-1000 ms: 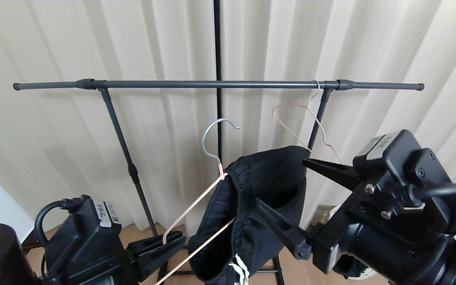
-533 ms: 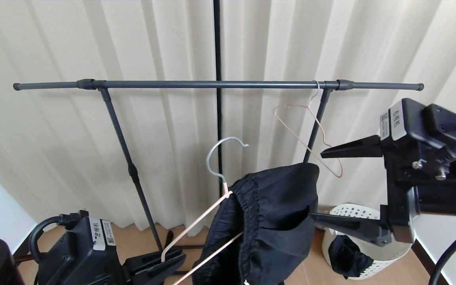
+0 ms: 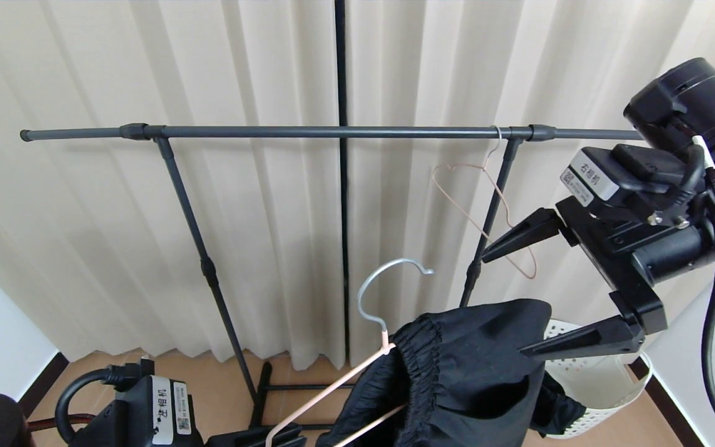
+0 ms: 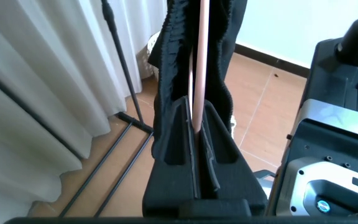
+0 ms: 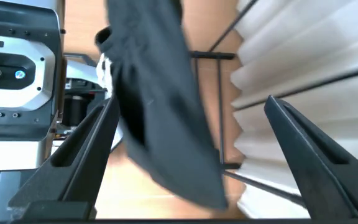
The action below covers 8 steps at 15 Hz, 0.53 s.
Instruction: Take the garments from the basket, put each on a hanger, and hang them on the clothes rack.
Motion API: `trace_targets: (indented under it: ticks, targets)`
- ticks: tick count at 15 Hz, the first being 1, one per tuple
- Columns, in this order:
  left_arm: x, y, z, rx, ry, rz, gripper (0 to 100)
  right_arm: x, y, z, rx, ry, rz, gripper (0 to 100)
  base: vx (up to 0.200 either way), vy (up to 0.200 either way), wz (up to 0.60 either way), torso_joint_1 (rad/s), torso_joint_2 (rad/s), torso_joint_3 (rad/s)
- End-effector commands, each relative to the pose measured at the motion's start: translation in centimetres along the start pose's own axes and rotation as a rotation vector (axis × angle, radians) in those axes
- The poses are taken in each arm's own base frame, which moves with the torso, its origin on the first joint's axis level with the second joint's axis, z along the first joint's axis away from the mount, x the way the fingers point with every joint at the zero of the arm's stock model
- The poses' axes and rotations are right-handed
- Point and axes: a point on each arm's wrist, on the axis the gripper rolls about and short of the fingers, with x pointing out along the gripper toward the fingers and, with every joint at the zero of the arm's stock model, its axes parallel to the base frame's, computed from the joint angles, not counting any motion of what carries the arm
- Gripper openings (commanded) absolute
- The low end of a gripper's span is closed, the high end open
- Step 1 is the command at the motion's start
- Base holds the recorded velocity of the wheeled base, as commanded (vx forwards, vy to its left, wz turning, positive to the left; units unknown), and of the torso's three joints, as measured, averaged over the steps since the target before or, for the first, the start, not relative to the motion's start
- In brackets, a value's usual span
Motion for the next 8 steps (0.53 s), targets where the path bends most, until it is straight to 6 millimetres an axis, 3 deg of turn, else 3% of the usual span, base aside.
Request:
trace_targets:
  ticks: [1,5,8]
  targets:
    - [0.1,-0.1,-0.1,0.001,0.004,-0.008,0,2.5,0.1,-0.5,0.013,0.024,0.084,100,0.000,0.000,0.00,0.000,0.00,0.000]
    - [-0.1,-0.1,-0.3,-0.001,0.013,-0.009,0,3.7,-0.1,-0.9,0.034,0.028,0.128,100,0.000,0.000,0.00,0.000,0.00,0.000]
    - [-0.1,-0.1,-0.4,-0.002,0.014,-0.008,0,5.1,0.5,0.0,-0.001,0.020,0.179,100,0.000,0.000,0.00,0.000,0.00,0.000]
